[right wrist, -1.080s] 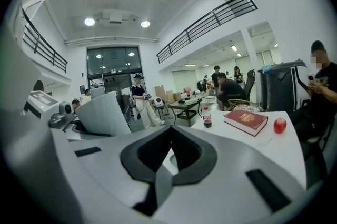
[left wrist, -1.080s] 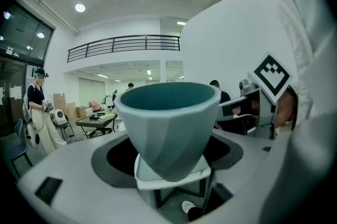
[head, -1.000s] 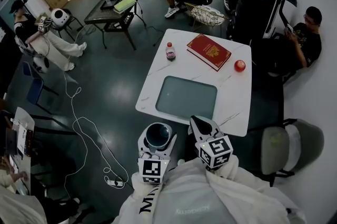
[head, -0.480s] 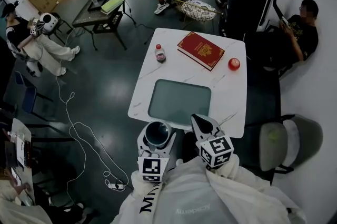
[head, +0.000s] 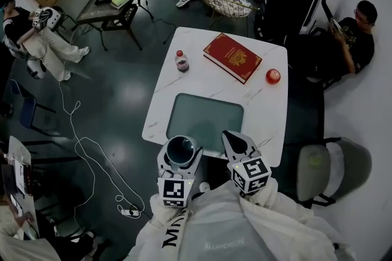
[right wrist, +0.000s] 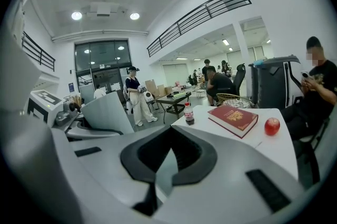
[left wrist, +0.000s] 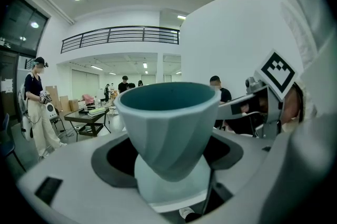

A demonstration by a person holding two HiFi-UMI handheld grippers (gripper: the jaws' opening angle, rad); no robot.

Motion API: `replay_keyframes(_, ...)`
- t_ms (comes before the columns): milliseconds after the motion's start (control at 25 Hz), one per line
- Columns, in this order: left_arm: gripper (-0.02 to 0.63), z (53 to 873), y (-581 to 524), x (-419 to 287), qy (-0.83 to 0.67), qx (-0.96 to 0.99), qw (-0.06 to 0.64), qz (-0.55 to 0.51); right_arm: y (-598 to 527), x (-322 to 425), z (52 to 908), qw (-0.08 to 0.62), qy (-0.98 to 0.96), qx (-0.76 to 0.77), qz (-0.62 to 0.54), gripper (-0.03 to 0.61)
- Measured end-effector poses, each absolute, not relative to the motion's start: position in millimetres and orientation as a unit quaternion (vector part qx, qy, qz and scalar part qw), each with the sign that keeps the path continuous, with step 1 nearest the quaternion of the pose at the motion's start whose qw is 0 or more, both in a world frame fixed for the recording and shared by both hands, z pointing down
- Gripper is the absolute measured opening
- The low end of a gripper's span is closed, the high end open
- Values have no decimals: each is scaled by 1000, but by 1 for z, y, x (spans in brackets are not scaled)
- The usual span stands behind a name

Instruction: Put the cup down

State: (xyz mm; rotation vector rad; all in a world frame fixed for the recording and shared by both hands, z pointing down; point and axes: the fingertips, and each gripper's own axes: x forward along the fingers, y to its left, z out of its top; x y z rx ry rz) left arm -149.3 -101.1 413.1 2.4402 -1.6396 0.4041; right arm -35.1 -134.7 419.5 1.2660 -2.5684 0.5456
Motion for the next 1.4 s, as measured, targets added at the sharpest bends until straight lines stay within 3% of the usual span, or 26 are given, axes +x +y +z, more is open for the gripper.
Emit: replay_keyframes(1400, 374, 509, -228, -157, -562, 806, 102, 156, -250, -18, 518, 124, -866, 444, 194, 6)
